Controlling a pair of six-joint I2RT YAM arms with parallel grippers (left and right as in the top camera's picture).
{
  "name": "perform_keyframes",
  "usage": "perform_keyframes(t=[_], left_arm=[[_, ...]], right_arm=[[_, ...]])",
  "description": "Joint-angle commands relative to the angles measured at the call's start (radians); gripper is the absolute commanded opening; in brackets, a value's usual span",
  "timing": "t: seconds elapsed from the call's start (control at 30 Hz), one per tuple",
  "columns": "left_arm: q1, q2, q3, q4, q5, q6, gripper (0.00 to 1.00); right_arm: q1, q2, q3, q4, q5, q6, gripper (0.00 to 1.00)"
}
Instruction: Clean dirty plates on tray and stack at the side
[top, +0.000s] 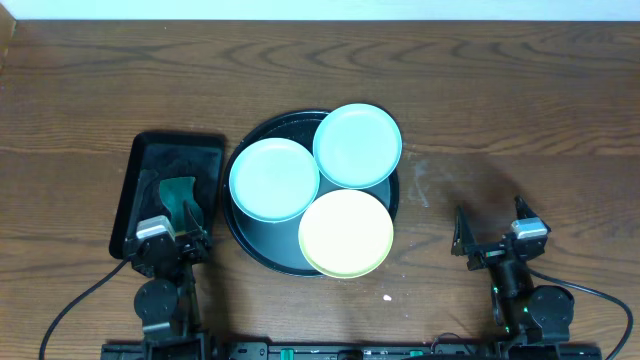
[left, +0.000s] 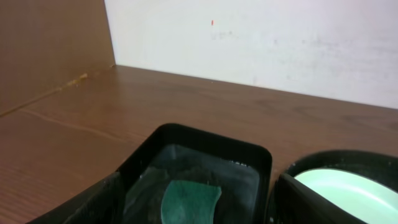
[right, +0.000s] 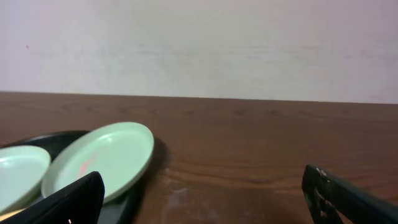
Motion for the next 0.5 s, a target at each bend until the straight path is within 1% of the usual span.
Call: perform_keyframes(t=[0.0,0.13,0.23,0.33,0.47], left_arm=[[-0.003,0.038,0.098,-0.025,0.032,0.018,0.77],[-0.003,0.142,0.219,-0.117,0.087,0.018,0.77],[-0.003,0.249,0.328,-0.187,0.106,0.018,0.77],[-0.003,0.377,0.455,-0.261,0.138,0.021,0.77],[-0.003,0.55,0.627,-0.375,0.2,0.022,0.77]], right_arm=[[0.005,0.003,0.009,0.018,-0.022,0.1,0.99],[0.005,0.055,0.054,0.048,-0.026,0.124,0.99],[0.005,0.133,0.122,0.053,-0.025,0.122,0.99],[0.005,0.25,0.208,0.052,-0.026,0.122,0.99],[0.005,0.442,0.348,0.05,-0.078,0.071,0.99]])
